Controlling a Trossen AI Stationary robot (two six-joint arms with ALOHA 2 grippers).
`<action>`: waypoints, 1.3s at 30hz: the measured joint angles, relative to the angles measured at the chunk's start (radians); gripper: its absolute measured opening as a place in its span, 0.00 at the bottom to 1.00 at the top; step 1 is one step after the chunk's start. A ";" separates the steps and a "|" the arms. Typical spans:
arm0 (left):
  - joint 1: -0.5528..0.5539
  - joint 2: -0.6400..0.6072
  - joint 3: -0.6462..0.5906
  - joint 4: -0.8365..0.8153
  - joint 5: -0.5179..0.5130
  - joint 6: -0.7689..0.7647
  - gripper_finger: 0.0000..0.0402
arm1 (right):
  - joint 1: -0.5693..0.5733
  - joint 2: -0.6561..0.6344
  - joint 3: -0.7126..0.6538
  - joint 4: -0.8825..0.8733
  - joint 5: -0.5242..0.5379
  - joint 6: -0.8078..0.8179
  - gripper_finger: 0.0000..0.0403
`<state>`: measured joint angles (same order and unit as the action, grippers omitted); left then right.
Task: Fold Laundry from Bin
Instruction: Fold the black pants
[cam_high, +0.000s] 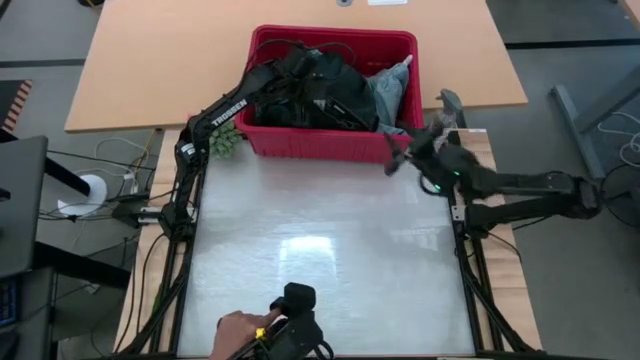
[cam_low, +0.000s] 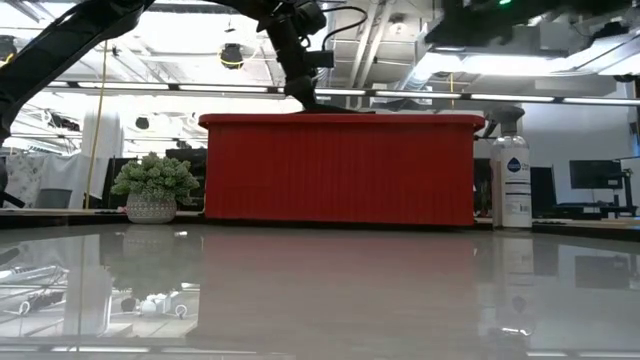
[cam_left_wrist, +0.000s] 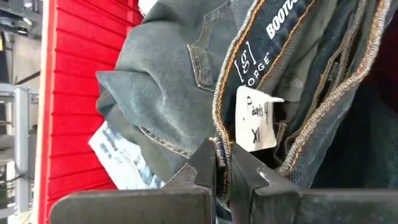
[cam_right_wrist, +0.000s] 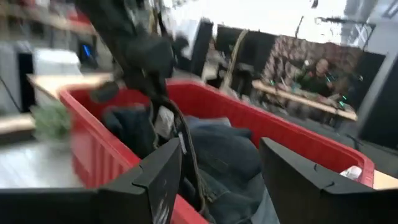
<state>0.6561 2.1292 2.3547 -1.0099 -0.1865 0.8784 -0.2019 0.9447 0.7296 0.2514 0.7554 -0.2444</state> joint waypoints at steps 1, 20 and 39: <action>-0.002 -0.002 0.000 -0.001 -0.008 0.005 0.00 | -0.021 0.044 0.041 -0.025 -0.005 0.002 0.59; 0.011 -0.113 0.001 0.043 -0.058 0.050 0.00 | -0.317 0.371 0.446 -0.454 -0.420 0.009 0.59; 0.031 -0.117 0.002 0.113 -0.040 0.063 0.00 | -0.397 0.417 0.445 -0.561 -0.645 -0.217 0.60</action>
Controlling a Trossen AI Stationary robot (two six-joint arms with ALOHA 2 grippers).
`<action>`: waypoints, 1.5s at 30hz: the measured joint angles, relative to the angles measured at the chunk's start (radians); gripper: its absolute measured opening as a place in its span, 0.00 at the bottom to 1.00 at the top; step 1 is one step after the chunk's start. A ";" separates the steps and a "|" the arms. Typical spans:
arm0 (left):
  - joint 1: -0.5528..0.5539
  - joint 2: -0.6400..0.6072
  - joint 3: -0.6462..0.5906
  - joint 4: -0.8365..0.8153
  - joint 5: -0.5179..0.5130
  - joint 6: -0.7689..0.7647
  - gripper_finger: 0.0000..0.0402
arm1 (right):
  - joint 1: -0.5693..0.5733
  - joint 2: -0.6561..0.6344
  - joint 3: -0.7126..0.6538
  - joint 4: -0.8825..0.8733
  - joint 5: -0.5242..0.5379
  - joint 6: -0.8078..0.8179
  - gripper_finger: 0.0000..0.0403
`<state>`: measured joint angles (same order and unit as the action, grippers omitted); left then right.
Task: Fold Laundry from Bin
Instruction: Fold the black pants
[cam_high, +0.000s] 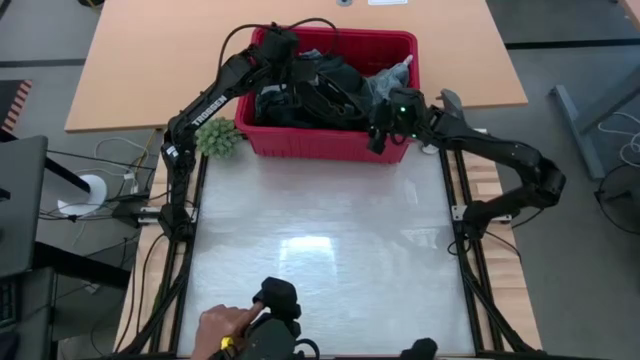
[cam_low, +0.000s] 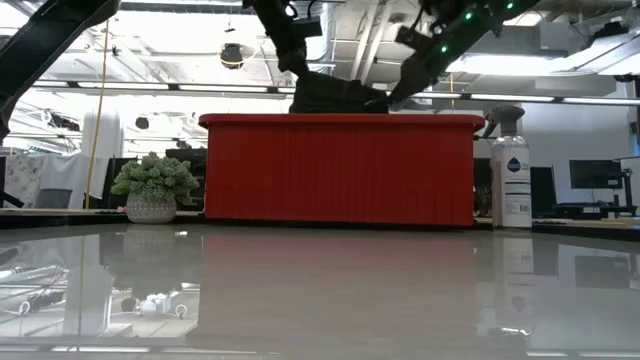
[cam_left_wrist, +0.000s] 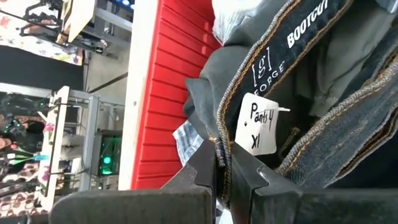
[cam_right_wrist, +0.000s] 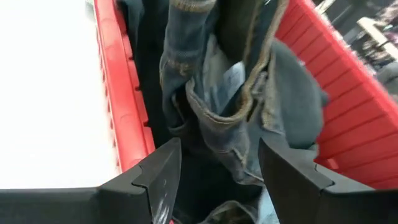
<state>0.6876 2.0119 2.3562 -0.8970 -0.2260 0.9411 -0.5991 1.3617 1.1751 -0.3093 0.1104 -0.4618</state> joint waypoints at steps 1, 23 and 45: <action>0.000 0.000 0.000 0.001 0.005 -0.001 0.00 | 0.000 0.017 0.000 0.009 0.001 -0.002 0.60; -0.004 -0.005 0.000 0.055 0.113 -0.149 0.11 | -0.034 0.089 0.000 0.159 0.019 0.046 0.08; -0.210 -0.047 -0.114 -0.062 0.317 -0.106 0.50 | -0.133 0.090 0.120 0.178 0.012 0.174 0.08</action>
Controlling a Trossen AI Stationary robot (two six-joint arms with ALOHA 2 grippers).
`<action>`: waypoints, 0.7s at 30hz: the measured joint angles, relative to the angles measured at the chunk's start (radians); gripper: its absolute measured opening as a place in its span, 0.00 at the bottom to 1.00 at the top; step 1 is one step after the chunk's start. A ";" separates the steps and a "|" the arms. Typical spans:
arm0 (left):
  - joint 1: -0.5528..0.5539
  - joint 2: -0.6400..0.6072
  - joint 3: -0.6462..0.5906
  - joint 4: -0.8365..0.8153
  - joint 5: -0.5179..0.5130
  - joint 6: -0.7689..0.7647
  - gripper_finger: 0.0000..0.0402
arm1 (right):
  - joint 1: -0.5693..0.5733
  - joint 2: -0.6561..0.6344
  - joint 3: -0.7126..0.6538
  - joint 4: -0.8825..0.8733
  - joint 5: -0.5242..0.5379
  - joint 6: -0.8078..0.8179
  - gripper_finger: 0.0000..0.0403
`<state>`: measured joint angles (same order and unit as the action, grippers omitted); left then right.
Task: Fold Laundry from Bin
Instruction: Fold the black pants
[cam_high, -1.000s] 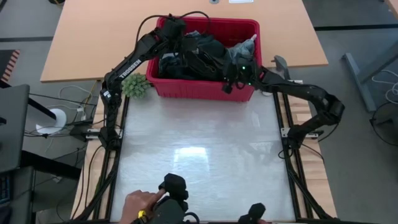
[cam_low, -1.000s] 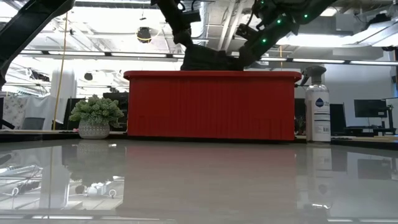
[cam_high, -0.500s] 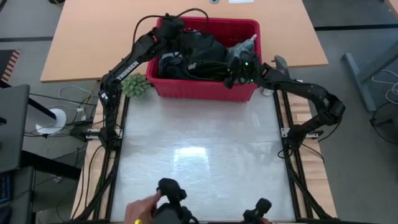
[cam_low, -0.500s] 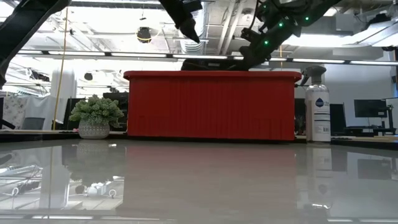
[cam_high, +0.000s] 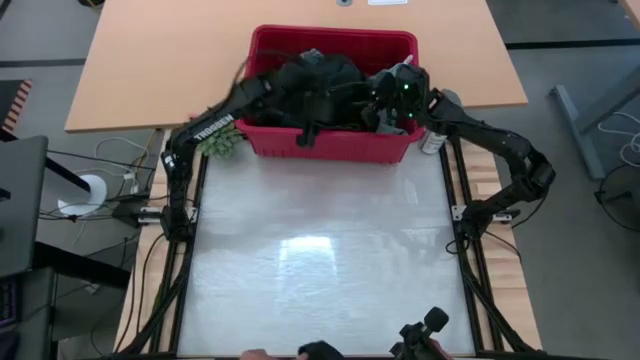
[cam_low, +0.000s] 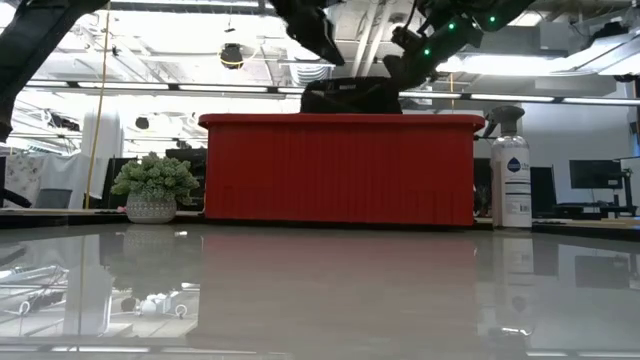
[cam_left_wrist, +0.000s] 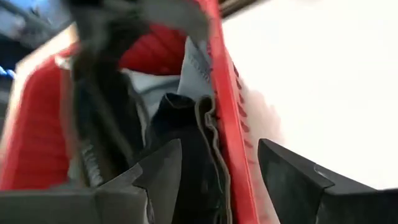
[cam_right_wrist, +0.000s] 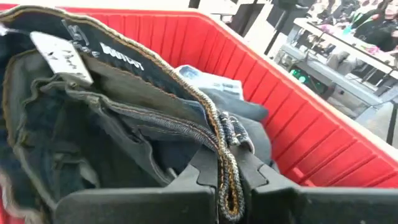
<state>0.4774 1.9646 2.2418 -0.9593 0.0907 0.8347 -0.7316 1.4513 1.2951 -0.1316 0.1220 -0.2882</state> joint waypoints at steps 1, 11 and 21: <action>-0.012 0.000 -0.025 0.030 -0.020 0.021 0.50 | -0.004 0.000 0.002 0.000 -0.008 0.000 0.08; -0.021 0.000 -0.220 0.239 -0.115 0.112 0.50 | -0.004 0.010 0.002 -0.030 -0.022 0.001 0.08; 0.074 0.018 -0.235 0.250 -0.047 0.067 0.50 | -0.005 0.010 0.002 -0.027 -0.034 -0.031 0.08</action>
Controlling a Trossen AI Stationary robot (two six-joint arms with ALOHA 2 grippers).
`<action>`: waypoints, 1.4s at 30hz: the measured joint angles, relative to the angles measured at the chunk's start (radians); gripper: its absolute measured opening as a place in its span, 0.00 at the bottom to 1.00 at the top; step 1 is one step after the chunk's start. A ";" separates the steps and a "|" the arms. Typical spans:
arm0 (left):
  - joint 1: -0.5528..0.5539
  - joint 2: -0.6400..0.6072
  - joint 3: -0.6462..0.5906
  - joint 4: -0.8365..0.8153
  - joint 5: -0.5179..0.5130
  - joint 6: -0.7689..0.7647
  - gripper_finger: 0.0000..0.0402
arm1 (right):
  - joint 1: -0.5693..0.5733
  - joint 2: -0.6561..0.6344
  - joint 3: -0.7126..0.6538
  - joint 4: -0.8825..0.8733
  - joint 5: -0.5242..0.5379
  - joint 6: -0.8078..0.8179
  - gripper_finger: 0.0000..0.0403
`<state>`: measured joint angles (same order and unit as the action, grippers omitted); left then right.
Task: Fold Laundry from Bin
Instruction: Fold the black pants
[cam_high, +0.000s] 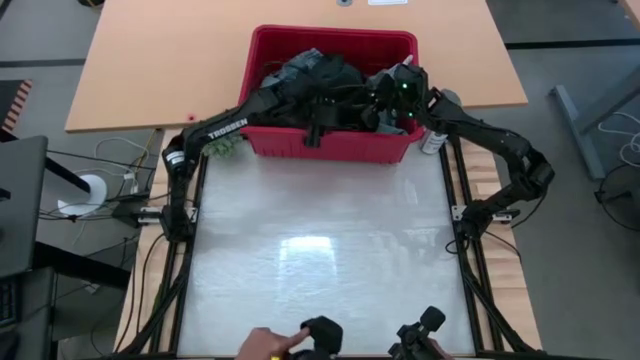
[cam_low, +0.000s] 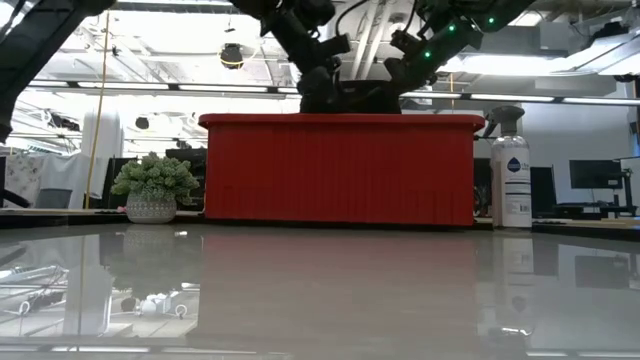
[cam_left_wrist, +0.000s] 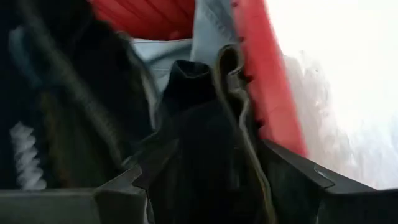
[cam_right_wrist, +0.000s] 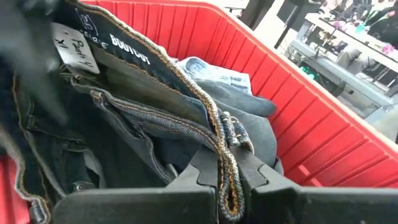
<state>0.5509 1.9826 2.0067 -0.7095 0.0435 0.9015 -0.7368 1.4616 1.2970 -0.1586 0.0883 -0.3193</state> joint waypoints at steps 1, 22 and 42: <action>0.007 -0.001 0.001 -0.009 0.012 -0.006 0.50 | 0.000 0.000 0.000 0.002 -0.001 -0.001 0.08; 0.008 0.048 0.003 -0.088 -0.019 0.089 0.33 | 0.003 0.000 0.000 0.020 -0.009 -0.006 0.08; 0.003 0.061 0.177 -0.090 -0.246 0.141 0.00 | -0.006 0.000 0.067 0.001 0.022 -0.027 0.08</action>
<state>0.5535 2.0438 2.1832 -0.7998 -0.2029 1.0428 -0.7432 1.4612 1.3636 -0.1578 0.1108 -0.3461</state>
